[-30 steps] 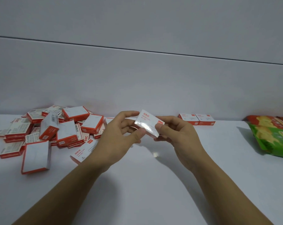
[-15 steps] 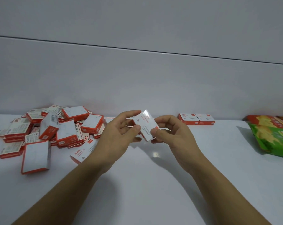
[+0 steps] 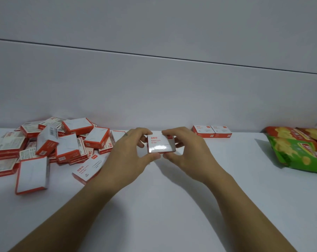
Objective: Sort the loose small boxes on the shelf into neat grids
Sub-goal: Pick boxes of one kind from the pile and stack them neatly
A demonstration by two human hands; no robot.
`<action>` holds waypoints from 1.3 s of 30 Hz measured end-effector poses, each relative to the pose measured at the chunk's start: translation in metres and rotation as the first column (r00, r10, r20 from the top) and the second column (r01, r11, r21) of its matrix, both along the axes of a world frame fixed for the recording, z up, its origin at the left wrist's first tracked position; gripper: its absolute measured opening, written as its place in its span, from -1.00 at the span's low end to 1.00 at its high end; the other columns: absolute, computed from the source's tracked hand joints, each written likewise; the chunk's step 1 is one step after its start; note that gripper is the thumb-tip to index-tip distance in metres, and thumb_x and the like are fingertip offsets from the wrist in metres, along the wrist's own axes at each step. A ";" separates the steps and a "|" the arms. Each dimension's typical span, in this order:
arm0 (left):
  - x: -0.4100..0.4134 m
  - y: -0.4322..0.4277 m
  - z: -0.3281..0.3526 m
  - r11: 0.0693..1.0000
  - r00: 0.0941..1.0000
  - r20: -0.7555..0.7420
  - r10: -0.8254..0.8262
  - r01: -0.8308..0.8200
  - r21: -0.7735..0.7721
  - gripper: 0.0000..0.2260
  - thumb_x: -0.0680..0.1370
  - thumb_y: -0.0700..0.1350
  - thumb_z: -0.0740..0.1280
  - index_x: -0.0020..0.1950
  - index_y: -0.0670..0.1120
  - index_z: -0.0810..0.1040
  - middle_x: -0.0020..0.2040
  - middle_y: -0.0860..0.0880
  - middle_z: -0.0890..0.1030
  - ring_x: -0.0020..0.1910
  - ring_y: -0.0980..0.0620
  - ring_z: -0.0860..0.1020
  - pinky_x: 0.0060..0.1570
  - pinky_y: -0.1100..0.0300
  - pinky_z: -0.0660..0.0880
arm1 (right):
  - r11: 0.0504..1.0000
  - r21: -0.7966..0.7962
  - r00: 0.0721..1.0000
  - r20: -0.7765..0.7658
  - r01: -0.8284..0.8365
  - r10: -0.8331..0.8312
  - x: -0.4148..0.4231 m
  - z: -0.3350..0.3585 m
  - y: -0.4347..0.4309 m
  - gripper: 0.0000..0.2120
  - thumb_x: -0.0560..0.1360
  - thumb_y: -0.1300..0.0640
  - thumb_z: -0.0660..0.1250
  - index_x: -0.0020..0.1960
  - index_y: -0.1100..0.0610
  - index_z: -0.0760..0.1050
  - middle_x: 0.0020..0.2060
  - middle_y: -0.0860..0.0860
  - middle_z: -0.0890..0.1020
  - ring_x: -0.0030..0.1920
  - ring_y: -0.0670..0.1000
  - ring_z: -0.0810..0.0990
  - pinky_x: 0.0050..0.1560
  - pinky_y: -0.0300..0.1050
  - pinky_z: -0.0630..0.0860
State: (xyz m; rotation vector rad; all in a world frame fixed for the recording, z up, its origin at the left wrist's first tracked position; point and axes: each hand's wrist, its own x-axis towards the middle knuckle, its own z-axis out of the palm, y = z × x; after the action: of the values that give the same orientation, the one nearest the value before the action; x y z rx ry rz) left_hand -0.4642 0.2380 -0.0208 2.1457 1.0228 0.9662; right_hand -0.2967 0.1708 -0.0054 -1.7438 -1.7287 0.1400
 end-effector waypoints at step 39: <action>0.121 0.022 -0.027 0.919 0.799 -0.579 0.161 0.092 0.382 -0.65 0.55 0.17 0.13 0.18 0.00 0.49 0.09 0.02 0.58 0.10 -0.03 0.48 0.14 0.05 0.30 | 0.878 -0.250 0.905 0.236 0.409 -0.354 0.131 -0.010 0.008 -0.68 0.43 -0.01 0.39 0.18 -0.08 0.57 0.23 -0.14 0.52 0.18 -0.04 0.49 -0.04 -0.21 0.31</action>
State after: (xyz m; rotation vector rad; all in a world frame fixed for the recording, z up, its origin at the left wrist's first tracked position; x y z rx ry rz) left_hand -0.3437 0.2603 -0.0479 2.8958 1.2347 0.5200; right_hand -0.1662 0.1790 -0.0157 -2.3545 -1.5022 0.0633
